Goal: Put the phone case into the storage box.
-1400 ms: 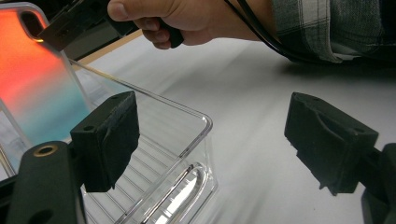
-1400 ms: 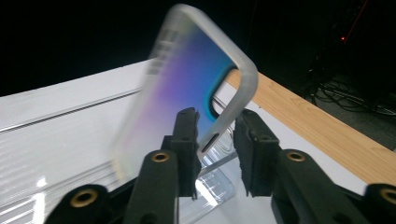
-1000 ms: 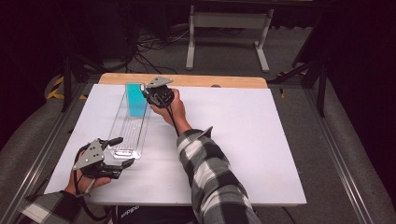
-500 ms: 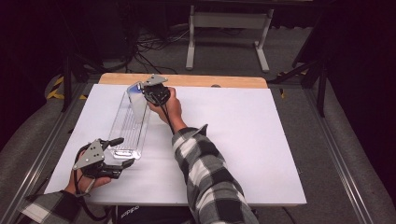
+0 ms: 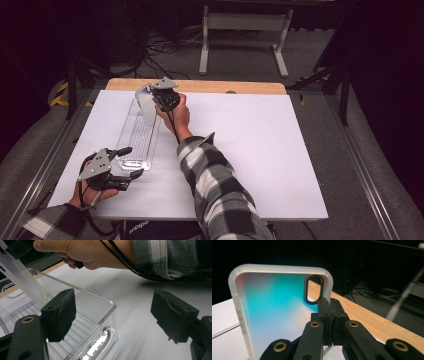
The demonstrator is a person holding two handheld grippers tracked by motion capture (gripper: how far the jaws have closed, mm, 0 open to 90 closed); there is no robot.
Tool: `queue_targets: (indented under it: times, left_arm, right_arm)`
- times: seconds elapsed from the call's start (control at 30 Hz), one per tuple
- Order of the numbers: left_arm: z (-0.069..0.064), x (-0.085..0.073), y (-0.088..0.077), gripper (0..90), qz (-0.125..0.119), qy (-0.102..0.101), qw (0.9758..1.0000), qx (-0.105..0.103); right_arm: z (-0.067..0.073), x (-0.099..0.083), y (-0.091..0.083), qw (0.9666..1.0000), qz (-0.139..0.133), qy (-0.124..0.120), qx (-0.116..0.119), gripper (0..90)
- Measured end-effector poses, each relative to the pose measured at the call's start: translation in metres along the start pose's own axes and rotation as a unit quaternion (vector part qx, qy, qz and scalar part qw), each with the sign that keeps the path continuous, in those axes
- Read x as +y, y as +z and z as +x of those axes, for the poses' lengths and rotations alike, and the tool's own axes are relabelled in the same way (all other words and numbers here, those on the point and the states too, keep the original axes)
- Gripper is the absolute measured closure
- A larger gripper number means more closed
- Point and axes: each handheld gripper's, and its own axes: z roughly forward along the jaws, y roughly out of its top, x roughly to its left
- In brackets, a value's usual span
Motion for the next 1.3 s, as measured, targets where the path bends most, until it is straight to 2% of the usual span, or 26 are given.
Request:
queue_targets:
  times: [0.03, 0.07, 0.2, 0.23, 0.3, 0.4, 0.5, 0.53, 0.63, 0.7, 0.93, 1.07, 1.17, 1.3]
  left_arm:
    - [0.0, 0.0, 0.0, 21.0, 0.0, 0.001, 1.0, 0.0]
    - [0.0, 0.0, 0.0, 21.0, 0.0, 0.001, 1.0, -0.001]
    - [0.0, 0.0, 0.0, 21.1, 0.002, 0.001, 1.0, -0.003]
    - [0.0, 0.0, 0.0, 21.1, 0.003, 0.002, 1.0, -0.003]
    - [-0.001, 0.0, 0.0, 21.0, 0.003, 0.001, 1.0, -0.004]
    - [-0.001, 0.0, 0.0, 20.9, 0.006, 0.003, 1.0, -0.005]
    - [-0.001, 0.0, 0.0, 20.9, 0.006, 0.004, 1.0, -0.004]
    - [-0.002, 0.0, 0.001, 20.9, 0.006, 0.005, 1.0, -0.006]
    - [-0.002, 0.0, 0.002, 20.9, 0.007, 0.005, 0.9999, -0.006]
    - [-0.002, 0.0, 0.002, 20.8, 0.007, 0.005, 0.9999, -0.006]
    - [-0.003, 0.001, 0.002, 20.6, 0.009, 0.01, 0.9999, -0.005]
    - [-0.003, 0.001, 0.003, 20.5, 0.007, 0.014, 0.9999, 0.002]
    - [-0.004, 0.003, 0.003, 20.5, 0.004, 0.014, 0.9999, 0.003]
    - [-0.004, 0.003, 0.004, 20.0, 0.009, 0.017, 0.9998, 0.006]
  right_arm:
    - [-0.001, 0.0, 0.001, 1.0, 0.0, 0.008, -0.003, 88.9]
    - [-0.002, 0.0, 0.002, 0.9997, -0.001, 0.015, -0.019, 88.2]
    - [0.001, 0.001, 0.004, 0.9994, 0.0, 0.015, -0.032, 87.7]
    - [0.002, 0.001, 0.004, 0.9995, -0.007, 0.017, -0.026, 88.3]
    - [0.004, 0.002, 0.004, 0.9995, -0.005, 0.011, -0.03, 83.2]
    - [0.003, 0.003, 0.002, 0.9994, -0.004, 0.011, -0.033, 84.3]
    - [0.001, 0.002, -0.001, 0.9992, -0.004, 0.018, -0.036, 81.2]
    - [0.0, 0.002, -0.001, 0.9991, -0.002, 0.019, -0.037, 78.6]
    - [-0.005, 0.0, -0.006, 0.9985, -0.007, 0.039, -0.039, 63.3]
    - [-0.007, -0.001, -0.008, 0.9985, -0.007, 0.042, -0.034, 64.0]
    - [-0.011, -0.004, -0.024, 0.9994, -0.009, 0.021, -0.027, 60.5]
    - [-0.013, -0.006, -0.041, 0.9998, -0.018, 0.003, -0.008, 58.5]
    - [-0.012, -0.008, -0.048, 0.9998, -0.017, -0.008, -0.004, 57.1]
    - [-0.011, -0.012, -0.066, 0.9994, -0.023, -0.023, 0.014, 53.8]
